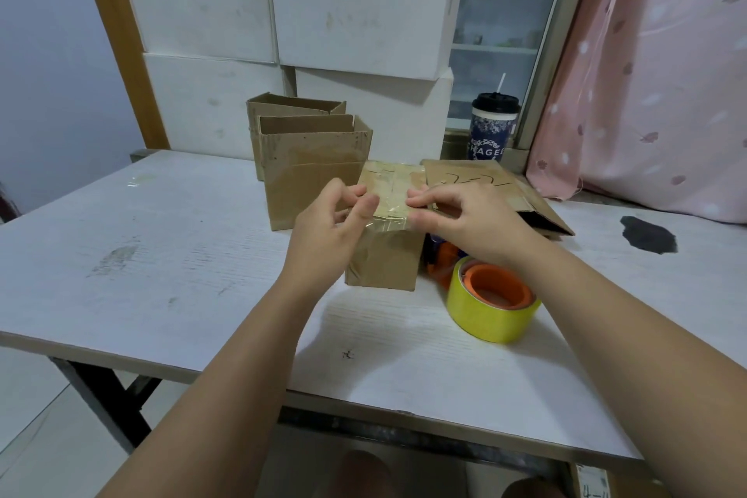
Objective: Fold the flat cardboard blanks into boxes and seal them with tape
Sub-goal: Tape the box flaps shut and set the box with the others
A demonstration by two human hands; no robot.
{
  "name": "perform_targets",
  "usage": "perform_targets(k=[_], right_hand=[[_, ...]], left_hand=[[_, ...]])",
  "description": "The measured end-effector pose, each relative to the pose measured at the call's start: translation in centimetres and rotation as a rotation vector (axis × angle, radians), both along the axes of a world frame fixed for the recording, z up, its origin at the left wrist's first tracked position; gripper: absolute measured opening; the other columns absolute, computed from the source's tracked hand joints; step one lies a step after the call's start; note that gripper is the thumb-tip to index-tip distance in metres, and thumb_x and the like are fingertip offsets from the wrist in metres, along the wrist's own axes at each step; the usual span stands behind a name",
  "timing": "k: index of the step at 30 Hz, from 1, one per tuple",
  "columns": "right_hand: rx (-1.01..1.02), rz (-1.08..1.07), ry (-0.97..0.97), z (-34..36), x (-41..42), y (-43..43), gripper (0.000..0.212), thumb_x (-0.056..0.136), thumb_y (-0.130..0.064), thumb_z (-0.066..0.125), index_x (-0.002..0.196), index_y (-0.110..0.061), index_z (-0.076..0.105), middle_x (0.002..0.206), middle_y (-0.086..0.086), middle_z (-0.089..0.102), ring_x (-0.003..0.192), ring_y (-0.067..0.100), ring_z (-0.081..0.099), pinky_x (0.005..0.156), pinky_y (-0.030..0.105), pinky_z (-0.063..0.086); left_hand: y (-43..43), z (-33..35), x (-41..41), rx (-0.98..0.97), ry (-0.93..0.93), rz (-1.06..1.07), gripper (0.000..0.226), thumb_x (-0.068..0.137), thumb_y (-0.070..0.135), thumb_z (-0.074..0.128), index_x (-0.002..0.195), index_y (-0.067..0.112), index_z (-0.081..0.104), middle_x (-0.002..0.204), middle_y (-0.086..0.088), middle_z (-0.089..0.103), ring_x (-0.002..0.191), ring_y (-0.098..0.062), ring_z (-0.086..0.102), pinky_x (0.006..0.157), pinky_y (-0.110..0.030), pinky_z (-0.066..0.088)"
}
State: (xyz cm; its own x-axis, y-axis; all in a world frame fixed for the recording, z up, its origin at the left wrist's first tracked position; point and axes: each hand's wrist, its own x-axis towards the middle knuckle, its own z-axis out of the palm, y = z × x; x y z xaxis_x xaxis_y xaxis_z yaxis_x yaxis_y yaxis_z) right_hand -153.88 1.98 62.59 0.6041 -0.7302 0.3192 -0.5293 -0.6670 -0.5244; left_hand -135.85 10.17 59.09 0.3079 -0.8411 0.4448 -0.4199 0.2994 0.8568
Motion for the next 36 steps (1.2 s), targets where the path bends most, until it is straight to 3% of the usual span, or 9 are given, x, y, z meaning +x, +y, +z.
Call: perform_targets(k=[3,6,11,16,18,20,25,33,36], right_hand=[[-0.035,-0.051,-0.037,0.3,0.4,0.0,0.041,0.084,-0.063,0.052,0.099,-0.031,0.075,0.108,-0.022,0.068,0.100,0.008,0.062,0.083,0.031,0.048],[-0.094,-0.060,0.001,0.1,0.7,-0.2,0.038,0.083,-0.055,0.062,0.110,-0.031,0.072,0.119,-0.017,0.066,0.115,0.001,0.056,0.096,0.026,0.044],[-0.118,-0.015,0.043,-0.2,0.4,-0.3,0.050,0.077,-0.049,0.071,0.120,-0.026,0.066,0.129,-0.011,0.060,0.127,0.003,0.048,0.110,0.030,0.036],[-0.217,-0.029,0.152,-0.2,0.7,-0.2,0.053,0.081,-0.046,0.070,0.126,-0.020,0.063,0.135,-0.007,0.056,0.130,0.004,0.045,0.112,0.024,0.029],[-0.244,-0.034,0.176,-0.2,0.7,0.0,0.054,0.083,-0.044,0.068,0.130,-0.019,0.060,0.137,-0.006,0.055,0.132,0.005,0.044,0.112,0.021,0.027],[-0.279,-0.057,0.196,-0.3,0.9,0.4,0.054,0.084,-0.043,0.068,0.132,-0.020,0.058,0.138,-0.006,0.054,0.132,0.007,0.043,0.112,0.024,0.028],[-0.363,-0.101,0.260,-0.8,1.4,1.2,0.057,0.086,-0.045,0.064,0.138,-0.022,0.051,0.145,-0.007,0.046,0.136,0.012,0.040,0.112,0.028,0.028],[-0.287,-0.047,0.186,-0.7,0.8,1.2,0.050,0.089,-0.033,0.065,0.136,-0.021,0.053,0.145,-0.007,0.045,0.138,0.004,0.034,0.116,0.027,0.022],[-0.264,-0.060,0.159,-0.6,0.7,1.2,0.046,0.090,-0.036,0.063,0.133,-0.023,0.056,0.142,-0.009,0.049,0.136,0.005,0.038,0.114,0.024,0.023]], left_hand=[[-1.0,0.9,0.3,0.073,-0.218,0.063,0.021,0.080,0.055,0.061,0.085,0.035,0.059,0.107,0.018,0.058,0.090,0.000,0.056,0.068,-0.017,0.041],[-1.7,0.9,0.6,0.124,-0.396,0.054,0.032,0.079,0.052,0.065,0.109,0.040,0.067,0.106,0.016,0.049,0.098,0.002,0.048,0.079,-0.018,0.037],[-1.6,-0.2,1.6,0.069,-0.335,-0.046,0.034,0.081,0.037,0.069,0.115,0.039,0.064,0.107,0.026,0.044,0.105,0.017,0.040,0.087,-0.007,0.029],[-1.7,-0.7,2.7,0.030,-0.326,-0.118,0.038,0.088,0.025,0.064,0.120,0.043,0.055,0.111,0.026,0.047,0.111,0.014,0.042,0.095,-0.013,0.037],[-1.5,-0.7,3.4,0.046,-0.245,-0.172,0.038,0.091,0.018,0.060,0.123,0.038,0.055,0.115,0.026,0.049,0.111,0.008,0.048,0.100,-0.023,0.042],[-1.4,-0.7,3.8,0.057,-0.214,-0.194,0.037,0.092,0.015,0.058,0.123,0.033,0.058,0.120,0.025,0.051,0.112,0.003,0.051,0.099,-0.028,0.045],[-1.2,-0.9,3.0,-0.029,-0.281,-0.086,0.032,0.092,0.012,0.058,0.121,0.024,0.063,0.114,0.026,0.052,0.110,0.014,0.046,0.091,-0.006,0.038],[-1.3,-1.1,2.7,-0.046,-0.242,-0.057,0.035,0.084,0.011,0.068,0.117,0.022,0.066,0.112,0.026,0.054,0.098,0.015,0.053,0.084,-0.003,0.039],[-1.3,-0.5,3.0,0.013,-0.216,-0.097,0.029,0.086,0.017,0.067,0.112,0.030,0.067,0.112,0.024,0.057,0.101,0.012,0.054,0.086,-0.007,0.041]])
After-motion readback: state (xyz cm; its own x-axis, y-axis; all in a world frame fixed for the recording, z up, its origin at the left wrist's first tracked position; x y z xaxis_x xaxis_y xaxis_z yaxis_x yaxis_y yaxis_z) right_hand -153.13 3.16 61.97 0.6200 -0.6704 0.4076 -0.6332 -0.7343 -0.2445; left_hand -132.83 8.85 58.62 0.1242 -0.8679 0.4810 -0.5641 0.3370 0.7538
